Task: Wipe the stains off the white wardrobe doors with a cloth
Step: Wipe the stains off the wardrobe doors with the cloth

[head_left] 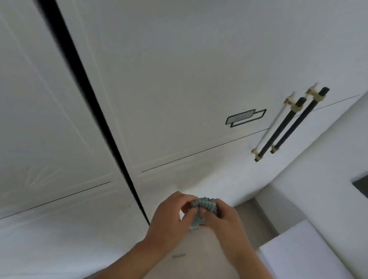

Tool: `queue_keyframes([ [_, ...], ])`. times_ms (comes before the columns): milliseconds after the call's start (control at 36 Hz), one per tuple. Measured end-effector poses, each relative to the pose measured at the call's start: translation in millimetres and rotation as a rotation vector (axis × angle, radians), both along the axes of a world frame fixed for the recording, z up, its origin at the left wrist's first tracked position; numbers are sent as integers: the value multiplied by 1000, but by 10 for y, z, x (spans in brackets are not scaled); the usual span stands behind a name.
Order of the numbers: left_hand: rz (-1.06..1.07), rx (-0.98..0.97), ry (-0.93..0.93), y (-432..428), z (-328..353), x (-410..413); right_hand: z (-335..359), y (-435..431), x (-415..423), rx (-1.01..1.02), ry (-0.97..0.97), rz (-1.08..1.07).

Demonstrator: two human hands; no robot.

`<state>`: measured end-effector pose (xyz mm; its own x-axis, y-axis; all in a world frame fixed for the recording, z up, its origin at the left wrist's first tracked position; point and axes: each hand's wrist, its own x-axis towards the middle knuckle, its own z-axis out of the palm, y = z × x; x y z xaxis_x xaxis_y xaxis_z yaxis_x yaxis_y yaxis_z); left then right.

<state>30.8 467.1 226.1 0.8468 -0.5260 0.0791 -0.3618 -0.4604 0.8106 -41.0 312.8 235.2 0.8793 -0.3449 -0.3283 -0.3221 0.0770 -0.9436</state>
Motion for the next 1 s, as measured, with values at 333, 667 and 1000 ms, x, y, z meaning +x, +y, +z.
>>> queue_keyframes([
  [333,144,264,-122,-243,-413,-149,-570,-520,315,125,-22,231],
  [667,356,252,-580,26,-1493,-279,-1447,-252,357,30,-251,416],
  [1000,545,363,-1020,391,-1673,-984,-1256,-55,-493,-52,-503,370],
])
